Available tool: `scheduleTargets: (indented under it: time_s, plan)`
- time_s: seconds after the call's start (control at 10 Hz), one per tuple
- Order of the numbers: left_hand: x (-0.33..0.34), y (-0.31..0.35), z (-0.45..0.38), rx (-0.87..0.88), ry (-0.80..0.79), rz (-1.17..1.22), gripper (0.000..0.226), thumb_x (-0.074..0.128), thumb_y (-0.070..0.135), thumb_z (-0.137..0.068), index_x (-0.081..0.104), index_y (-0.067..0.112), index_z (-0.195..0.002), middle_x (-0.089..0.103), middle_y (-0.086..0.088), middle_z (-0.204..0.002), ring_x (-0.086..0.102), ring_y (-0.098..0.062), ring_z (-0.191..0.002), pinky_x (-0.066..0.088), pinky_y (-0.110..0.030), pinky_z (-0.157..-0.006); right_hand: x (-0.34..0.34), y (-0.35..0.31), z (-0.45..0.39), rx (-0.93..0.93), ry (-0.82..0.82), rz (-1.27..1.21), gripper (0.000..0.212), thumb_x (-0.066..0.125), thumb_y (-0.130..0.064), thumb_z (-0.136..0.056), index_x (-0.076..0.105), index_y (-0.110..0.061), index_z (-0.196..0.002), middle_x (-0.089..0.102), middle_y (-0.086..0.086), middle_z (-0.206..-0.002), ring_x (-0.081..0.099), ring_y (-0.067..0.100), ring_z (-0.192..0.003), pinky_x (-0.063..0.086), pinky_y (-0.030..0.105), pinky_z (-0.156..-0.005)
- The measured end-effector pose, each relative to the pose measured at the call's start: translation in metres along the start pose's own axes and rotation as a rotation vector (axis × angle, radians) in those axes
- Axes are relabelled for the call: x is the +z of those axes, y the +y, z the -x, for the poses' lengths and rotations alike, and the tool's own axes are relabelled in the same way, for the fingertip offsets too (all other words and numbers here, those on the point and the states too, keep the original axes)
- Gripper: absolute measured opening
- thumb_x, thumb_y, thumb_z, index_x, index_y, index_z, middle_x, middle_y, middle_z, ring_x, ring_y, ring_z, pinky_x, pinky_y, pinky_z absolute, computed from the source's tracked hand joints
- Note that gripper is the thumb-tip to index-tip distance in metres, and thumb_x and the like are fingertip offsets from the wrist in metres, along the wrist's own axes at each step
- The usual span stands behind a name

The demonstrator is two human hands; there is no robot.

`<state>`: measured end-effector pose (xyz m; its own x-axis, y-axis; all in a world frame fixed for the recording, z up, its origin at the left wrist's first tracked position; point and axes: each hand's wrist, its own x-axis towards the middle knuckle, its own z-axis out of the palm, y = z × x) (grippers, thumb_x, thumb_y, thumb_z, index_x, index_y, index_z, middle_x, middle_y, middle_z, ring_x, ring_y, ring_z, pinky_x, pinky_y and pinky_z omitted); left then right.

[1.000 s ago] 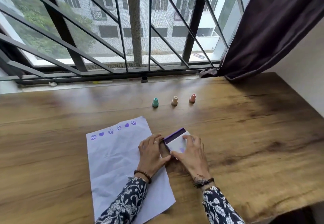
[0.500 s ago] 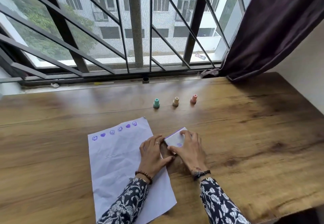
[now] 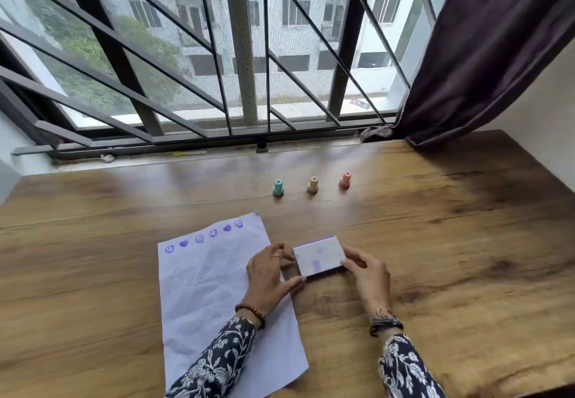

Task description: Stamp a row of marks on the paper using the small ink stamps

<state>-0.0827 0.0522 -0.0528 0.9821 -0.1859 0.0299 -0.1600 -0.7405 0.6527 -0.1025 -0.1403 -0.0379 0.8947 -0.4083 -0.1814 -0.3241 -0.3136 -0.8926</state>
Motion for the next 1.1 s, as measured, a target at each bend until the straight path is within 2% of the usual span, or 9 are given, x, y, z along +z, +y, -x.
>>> scheduleTargets:
  time_s: [0.1, 0.2, 0.3, 0.4, 0.6, 0.7, 0.9, 1.0, 1.1]
  plan:
    - [0.001, 0.005, -0.010, -0.004, -0.006, -0.058, 0.039, 0.072, 0.040, -0.071, 0.061, 0.020, -0.103, 0.048, 0.004, -0.135, 0.036, -0.018, -0.129, 0.020, -0.029, -0.101, -0.002, 0.001, -0.008, 0.011, 0.029, -0.004, 0.024, 0.070, -0.001, -0.072, 0.075, -0.015, -0.091, 0.075, 0.004, -0.091, 0.063, -0.001, -0.072, 0.041, -0.002, -0.064]
    - [0.001, 0.013, -0.026, -0.052, -0.012, -0.041, 0.033, 0.071, 0.037, -0.073, 0.064, 0.023, -0.102, 0.046, 0.002, -0.137, 0.027, -0.021, -0.134, 0.014, -0.034, -0.108, -0.002, -0.002, -0.020, 0.028, 0.047, -0.007, 0.022, 0.072, -0.004, -0.072, 0.075, -0.014, -0.092, 0.076, 0.008, -0.093, 0.065, 0.008, -0.079, 0.046, 0.021, -0.077]
    - [0.005, 0.029, -0.045, -0.081, -0.008, -0.032, 0.028, 0.071, 0.032, -0.073, 0.066, 0.022, -0.098, 0.053, 0.000, -0.128, 0.032, -0.021, -0.129, 0.014, -0.033, -0.103, -0.007, -0.005, -0.038, 0.041, 0.071, -0.016, 0.022, 0.071, -0.005, -0.074, 0.074, -0.011, -0.095, 0.075, 0.013, -0.095, 0.065, 0.015, -0.083, 0.046, 0.028, -0.082]
    - [0.013, 0.049, -0.065, -0.104, -0.037, -0.064, 0.024, 0.067, 0.033, -0.075, 0.065, 0.023, -0.097, 0.057, 0.001, -0.117, 0.040, -0.021, -0.117, 0.016, -0.032, -0.092, -0.017, -0.004, -0.058, 0.053, 0.104, -0.031, 0.022, 0.071, -0.005, -0.075, 0.073, -0.008, -0.096, 0.074, 0.016, -0.097, 0.067, 0.023, -0.089, 0.048, 0.035, -0.089]
    - [0.034, 0.085, -0.104, -0.172, -0.084, -0.068, 0.024, 0.063, 0.032, -0.079, 0.068, 0.023, -0.100, 0.058, -0.003, -0.115, 0.046, -0.022, -0.114, 0.026, -0.040, -0.096, -0.039, -0.006, -0.102, 0.082, 0.154, -0.019, 0.019, 0.069, -0.004, -0.076, 0.073, -0.008, -0.094, 0.075, 0.017, -0.093, 0.064, 0.022, -0.070, 0.053, 0.036, -0.078]
    - [0.041, 0.099, -0.119, -0.179, -0.091, -0.069, 0.025, 0.063, 0.030, -0.078, 0.068, 0.021, -0.101, 0.058, -0.004, -0.114, 0.044, -0.023, -0.115, 0.026, -0.042, -0.097, -0.047, -0.004, -0.122, 0.108, 0.172, -0.040, 0.021, 0.066, -0.002, -0.078, 0.072, -0.008, -0.098, 0.075, 0.014, -0.094, 0.061, 0.019, -0.058, 0.054, 0.017, -0.058]
    - [0.052, 0.108, -0.132, -0.193, -0.101, -0.058, 0.026, 0.063, 0.032, -0.079, 0.068, 0.022, -0.102, 0.058, -0.004, -0.115, 0.042, -0.022, -0.115, 0.027, -0.047, -0.102, -0.055, 0.000, -0.141, 0.091, 0.176, -0.072, 0.023, 0.064, 0.001, -0.080, 0.071, -0.006, -0.100, 0.073, 0.013, -0.095, 0.060, 0.020, -0.060, 0.047, 0.008, -0.043]
    - [0.053, 0.102, -0.127, -0.160, -0.087, -0.035, 0.026, 0.061, 0.035, -0.080, 0.067, 0.025, -0.103, 0.058, -0.004, -0.112, 0.043, -0.021, -0.114, 0.026, -0.045, -0.099, -0.055, 0.000, -0.137, 0.050, 0.179, -0.102, 0.024, 0.063, 0.001, -0.080, 0.071, -0.007, -0.102, 0.072, 0.014, -0.098, 0.061, 0.020, -0.065, 0.053, 0.011, -0.051]
    - [0.052, 0.092, -0.116, -0.124, -0.012, 0.010, 0.024, 0.059, 0.033, -0.083, 0.065, 0.025, -0.105, 0.060, -0.002, -0.109, 0.047, -0.018, -0.110, 0.025, -0.038, -0.092, -0.049, -0.001, -0.120, -0.040, 0.322, -0.007, 0.025, 0.067, -0.003, -0.078, 0.070, -0.010, -0.102, 0.064, 0.016, -0.097, 0.062, 0.028, -0.077, 0.051, 0.033, -0.077]
